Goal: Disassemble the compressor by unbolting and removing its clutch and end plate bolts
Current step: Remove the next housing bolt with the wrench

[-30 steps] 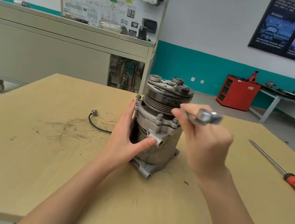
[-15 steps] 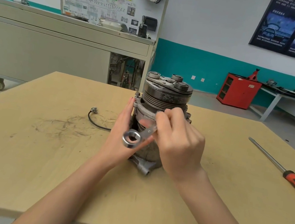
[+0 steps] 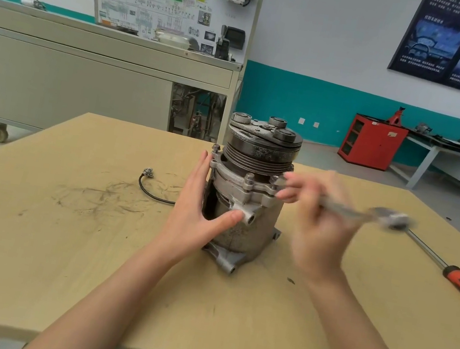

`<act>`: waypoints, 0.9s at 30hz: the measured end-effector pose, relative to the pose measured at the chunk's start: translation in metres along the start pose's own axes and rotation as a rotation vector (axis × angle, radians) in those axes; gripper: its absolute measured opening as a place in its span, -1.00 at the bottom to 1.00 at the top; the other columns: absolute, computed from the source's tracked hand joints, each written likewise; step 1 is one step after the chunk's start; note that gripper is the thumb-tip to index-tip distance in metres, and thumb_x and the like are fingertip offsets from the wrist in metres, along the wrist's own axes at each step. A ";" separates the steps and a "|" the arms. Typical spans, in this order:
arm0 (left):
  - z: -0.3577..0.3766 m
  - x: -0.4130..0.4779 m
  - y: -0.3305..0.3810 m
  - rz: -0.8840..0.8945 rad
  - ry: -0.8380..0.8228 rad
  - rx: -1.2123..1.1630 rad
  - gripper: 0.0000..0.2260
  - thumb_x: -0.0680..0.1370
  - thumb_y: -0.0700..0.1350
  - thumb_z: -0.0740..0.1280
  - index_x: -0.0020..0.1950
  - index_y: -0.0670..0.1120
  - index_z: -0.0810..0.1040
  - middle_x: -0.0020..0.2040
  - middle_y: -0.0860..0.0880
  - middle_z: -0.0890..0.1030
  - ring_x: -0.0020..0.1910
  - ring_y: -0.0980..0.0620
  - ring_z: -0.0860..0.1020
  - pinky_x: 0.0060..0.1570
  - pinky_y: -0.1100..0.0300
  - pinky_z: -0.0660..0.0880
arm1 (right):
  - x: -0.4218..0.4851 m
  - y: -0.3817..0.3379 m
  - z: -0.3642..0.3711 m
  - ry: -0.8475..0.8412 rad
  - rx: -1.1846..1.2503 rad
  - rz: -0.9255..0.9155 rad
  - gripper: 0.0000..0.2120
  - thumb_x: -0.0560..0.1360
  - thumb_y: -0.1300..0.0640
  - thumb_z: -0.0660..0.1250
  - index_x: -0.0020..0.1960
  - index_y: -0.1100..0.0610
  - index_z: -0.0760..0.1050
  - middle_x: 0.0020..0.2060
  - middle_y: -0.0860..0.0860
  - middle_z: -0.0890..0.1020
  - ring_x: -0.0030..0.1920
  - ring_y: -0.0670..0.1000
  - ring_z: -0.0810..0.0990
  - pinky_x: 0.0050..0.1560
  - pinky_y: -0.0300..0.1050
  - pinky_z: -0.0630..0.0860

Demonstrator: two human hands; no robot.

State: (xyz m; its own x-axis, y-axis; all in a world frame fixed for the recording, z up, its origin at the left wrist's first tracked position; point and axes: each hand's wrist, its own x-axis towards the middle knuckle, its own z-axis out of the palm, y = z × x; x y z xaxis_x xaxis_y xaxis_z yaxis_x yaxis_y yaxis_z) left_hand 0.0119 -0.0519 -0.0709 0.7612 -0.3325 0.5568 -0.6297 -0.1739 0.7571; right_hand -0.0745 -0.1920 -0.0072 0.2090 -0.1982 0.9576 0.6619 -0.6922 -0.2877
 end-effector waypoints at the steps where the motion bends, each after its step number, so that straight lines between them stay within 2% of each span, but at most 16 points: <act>1: -0.001 0.000 0.001 -0.007 -0.004 0.001 -0.03 0.32 0.42 0.30 0.58 0.14 -0.08 0.58 0.24 -0.07 0.49 0.40 -0.07 0.34 0.53 -0.03 | 0.004 0.006 -0.007 0.072 0.245 0.266 -0.64 0.63 0.08 0.07 -0.27 0.14 0.47 -0.33 0.06 0.63 -0.38 -0.02 0.60 -0.34 -0.21 0.53; 3: -0.001 0.000 0.001 -0.005 -0.012 -0.003 -0.03 0.31 0.43 0.30 0.58 0.16 -0.08 0.57 0.26 -0.07 0.48 0.42 -0.07 0.31 0.52 -0.03 | 0.015 0.027 -0.017 0.121 0.629 0.714 -0.65 0.62 0.19 0.01 -0.27 0.16 0.42 -0.35 0.04 0.65 -0.40 0.01 0.61 -0.36 -0.20 0.54; 5: -0.002 0.000 0.002 -0.005 -0.015 -0.003 -0.03 0.31 0.44 0.29 0.57 0.18 -0.10 0.57 0.27 -0.07 0.47 0.42 -0.07 0.31 0.52 -0.03 | 0.025 0.049 -0.020 0.021 0.824 0.952 -0.64 0.65 0.18 -0.02 -0.26 0.17 0.38 -0.35 0.04 0.64 -0.40 -0.03 0.60 -0.36 -0.24 0.54; 8: -0.001 -0.001 0.003 -0.014 -0.024 0.004 -0.03 0.30 0.45 0.29 0.56 0.20 -0.11 0.57 0.28 -0.08 0.48 0.41 -0.07 0.37 0.39 0.00 | 0.036 0.066 -0.016 -0.117 0.901 1.038 -0.56 0.66 0.11 0.00 -0.30 0.14 0.47 -0.36 0.03 0.64 -0.40 -0.06 0.60 -0.38 -0.27 0.54; 11: -0.002 -0.001 0.003 -0.024 -0.030 0.012 -0.04 0.30 0.46 0.28 0.55 0.24 -0.13 0.56 0.30 -0.09 0.48 0.41 -0.07 0.38 0.34 0.00 | 0.044 0.064 -0.015 -0.124 0.841 0.988 -0.44 0.65 0.01 0.02 -0.39 0.09 0.59 -0.36 0.06 0.66 -0.40 -0.03 0.62 -0.39 -0.27 0.54; 15: -0.002 -0.001 0.004 -0.025 -0.031 0.010 -0.05 0.29 0.47 0.28 0.53 0.28 -0.15 0.55 0.32 -0.10 0.46 0.45 -0.09 0.33 0.42 -0.03 | 0.051 0.040 -0.022 0.074 0.486 0.735 -0.52 0.63 -0.03 0.07 -0.29 0.16 0.56 -0.38 0.08 0.67 -0.43 0.01 0.65 -0.44 -0.28 0.54; 17: -0.002 -0.001 0.004 -0.028 -0.030 0.005 -0.07 0.30 0.46 0.28 0.52 0.30 -0.15 0.55 0.32 -0.09 0.46 0.45 -0.08 0.36 0.37 -0.01 | 0.051 0.023 -0.022 0.058 0.250 0.535 -0.57 0.63 -0.02 0.10 -0.28 0.13 0.55 -0.40 0.07 0.67 -0.44 0.01 0.65 -0.44 -0.26 0.55; 20: -0.001 -0.001 0.003 -0.020 -0.022 0.004 -0.07 0.31 0.45 0.29 0.52 0.28 -0.14 0.56 0.29 -0.07 0.47 0.43 -0.07 0.37 0.38 -0.01 | 0.043 0.000 -0.014 -0.046 -0.142 0.052 -0.57 0.60 -0.01 0.16 -0.25 0.25 0.57 -0.41 0.13 0.64 -0.46 0.01 0.63 -0.42 -0.14 0.56; 22: -0.001 0.000 0.002 -0.014 -0.016 0.007 -0.05 0.31 0.45 0.28 0.55 0.22 -0.12 0.57 0.28 -0.06 0.47 0.42 -0.07 0.33 0.47 -0.03 | 0.032 -0.009 -0.006 -0.104 -0.441 -0.271 -0.48 0.61 -0.03 0.13 -0.27 0.32 0.58 -0.44 0.15 0.60 -0.51 0.07 0.57 -0.50 -0.11 0.47; 23: -0.001 0.000 0.002 -0.011 -0.015 0.009 -0.05 0.31 0.45 0.28 0.56 0.20 -0.11 0.57 0.27 -0.05 0.48 0.42 -0.06 0.33 0.48 -0.02 | 0.026 -0.012 -0.002 -0.121 -0.566 -0.367 -0.48 0.61 -0.03 0.14 -0.29 0.33 0.58 -0.45 0.14 0.59 -0.53 0.07 0.53 -0.55 -0.14 0.42; 25: 0.000 0.001 0.000 -0.012 -0.016 0.002 -0.03 0.31 0.46 0.29 0.58 0.18 -0.08 0.58 0.23 0.00 0.50 0.34 -0.01 0.42 0.34 0.03 | 0.017 -0.016 0.003 -0.138 -0.730 -0.465 -0.62 0.55 0.04 0.30 -0.32 0.28 0.58 -0.45 0.09 0.57 -0.55 0.04 0.48 -0.59 -0.20 0.35; 27: 0.000 0.001 -0.002 -0.030 -0.012 -0.007 -0.01 0.29 0.48 0.28 0.58 0.14 -0.03 0.58 0.17 0.08 0.52 0.24 0.07 0.47 0.15 0.11 | 0.012 -0.021 0.007 -0.123 -0.788 -0.496 -0.69 0.51 0.10 0.34 -0.35 0.23 0.55 -0.47 0.06 0.52 -0.55 -0.02 0.38 -0.56 -0.23 0.24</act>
State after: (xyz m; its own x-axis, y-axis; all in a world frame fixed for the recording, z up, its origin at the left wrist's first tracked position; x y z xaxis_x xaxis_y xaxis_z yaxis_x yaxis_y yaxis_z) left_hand 0.0136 -0.0521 -0.0719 0.7781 -0.3380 0.5295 -0.6052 -0.1775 0.7760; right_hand -0.0807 -0.1749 0.0101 0.1384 0.2888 0.9473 0.0270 -0.9573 0.2879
